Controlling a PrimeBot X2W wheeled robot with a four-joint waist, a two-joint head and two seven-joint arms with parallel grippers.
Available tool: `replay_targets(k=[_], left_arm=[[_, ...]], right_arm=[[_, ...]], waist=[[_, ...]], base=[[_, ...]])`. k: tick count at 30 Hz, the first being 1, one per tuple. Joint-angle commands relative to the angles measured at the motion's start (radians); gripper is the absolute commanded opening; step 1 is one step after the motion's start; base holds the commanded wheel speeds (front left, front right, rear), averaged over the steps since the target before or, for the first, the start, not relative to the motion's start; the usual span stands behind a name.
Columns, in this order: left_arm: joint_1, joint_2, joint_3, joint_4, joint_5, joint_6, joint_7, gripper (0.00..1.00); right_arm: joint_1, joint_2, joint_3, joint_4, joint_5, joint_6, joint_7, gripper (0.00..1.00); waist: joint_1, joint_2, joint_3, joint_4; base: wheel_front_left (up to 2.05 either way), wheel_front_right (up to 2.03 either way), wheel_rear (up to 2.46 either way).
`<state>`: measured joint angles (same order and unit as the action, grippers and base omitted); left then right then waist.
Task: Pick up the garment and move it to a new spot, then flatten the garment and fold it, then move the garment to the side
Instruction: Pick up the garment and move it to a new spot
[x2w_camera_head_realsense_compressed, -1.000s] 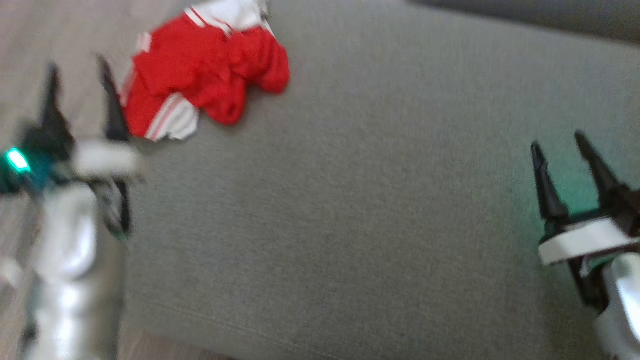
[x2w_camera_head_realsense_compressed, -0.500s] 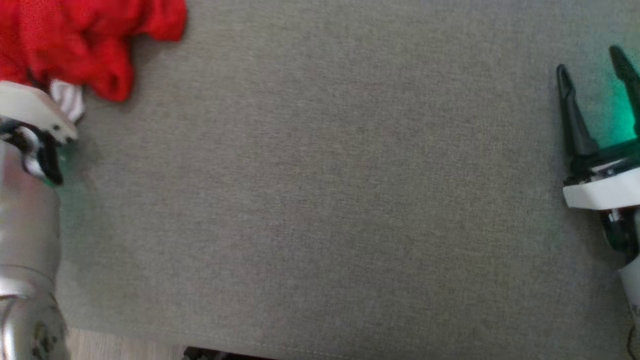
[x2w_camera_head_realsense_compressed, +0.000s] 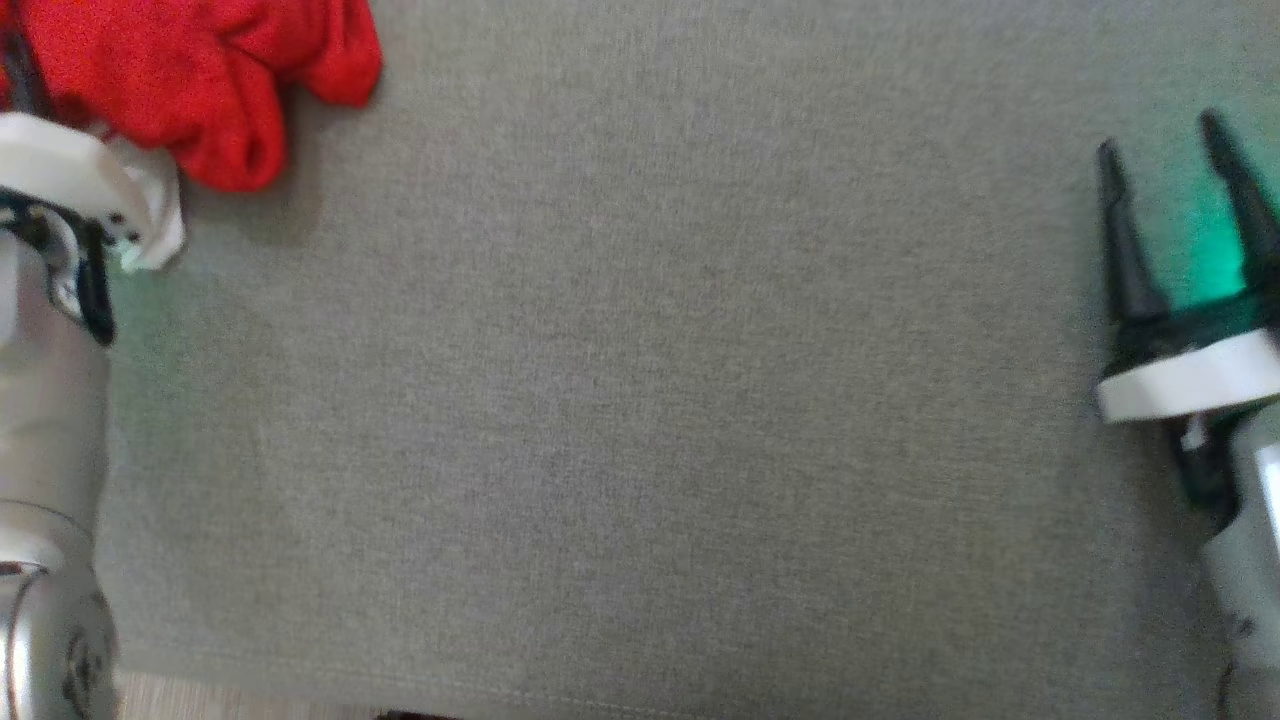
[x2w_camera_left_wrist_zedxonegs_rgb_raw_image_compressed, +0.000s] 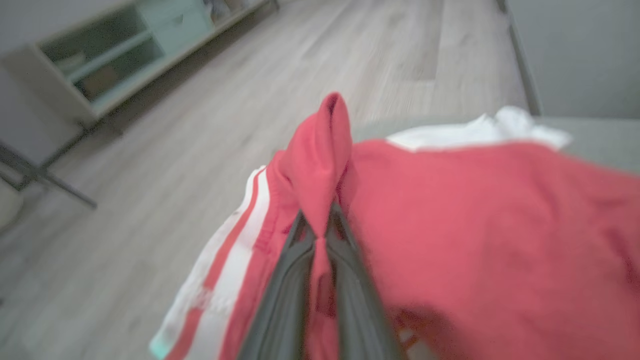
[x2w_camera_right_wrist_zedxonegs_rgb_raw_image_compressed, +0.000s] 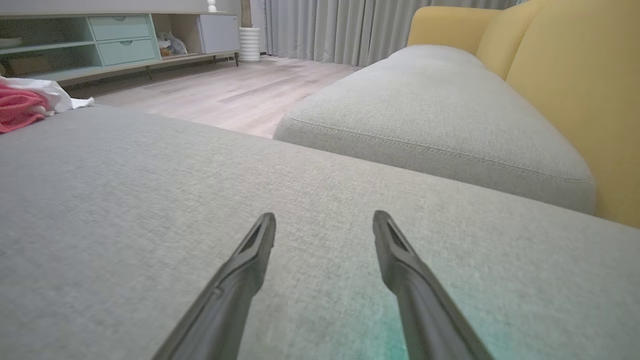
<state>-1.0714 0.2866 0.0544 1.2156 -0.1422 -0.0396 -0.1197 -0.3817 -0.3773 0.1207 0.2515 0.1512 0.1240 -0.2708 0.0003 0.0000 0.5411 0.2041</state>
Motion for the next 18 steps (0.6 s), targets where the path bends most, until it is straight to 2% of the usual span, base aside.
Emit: replay_targets(k=[1,6,11,17,18], left_arm=[[-0.046,0.085,-0.014,-0.048,0.034,0.02,-0.063,0.0],[-0.11,0.083,-0.085,-0.104,0.093,0.015,-0.123,0.0],[-0.165,0.063,-0.167,-0.178,0.143,-0.032,-0.136,0.0],[-0.171,-0.008,-0.25,-0.268,0.127,-0.083,-0.14,0.0],[-0.161,-0.04,-0.278,-0.288,0.101,-0.089,-0.14,0.0]], right_arm=[[0.063,0.026,0.031,0.015,0.003,0.007,0.009,1.0],[0.114,0.095,0.014,0.029,0.013,0.007,0.009,1.0],[0.173,0.156,-0.004,0.026,0.014,0.007,0.009,1.0],[0.245,0.22,-0.007,0.014,0.007,0.007,0.009,1.0],[0.266,0.233,-0.007,0.005,0.005,0.007,0.009,1.0]], waist=[[-0.0003,0.0,-0.086,-0.019],[-0.0003,0.0,-0.236,-0.065],[-0.0003,0.0,-0.369,-0.143],[-0.0003,0.0,-0.505,-0.268],[-0.0003,0.0,-0.532,-0.307]], base=[[0.0,0.0,0.0],[0.0,0.0,0.0],[0.0,0.0,0.0],[0.0,0.0,0.0],[0.0,0.0,0.0]])
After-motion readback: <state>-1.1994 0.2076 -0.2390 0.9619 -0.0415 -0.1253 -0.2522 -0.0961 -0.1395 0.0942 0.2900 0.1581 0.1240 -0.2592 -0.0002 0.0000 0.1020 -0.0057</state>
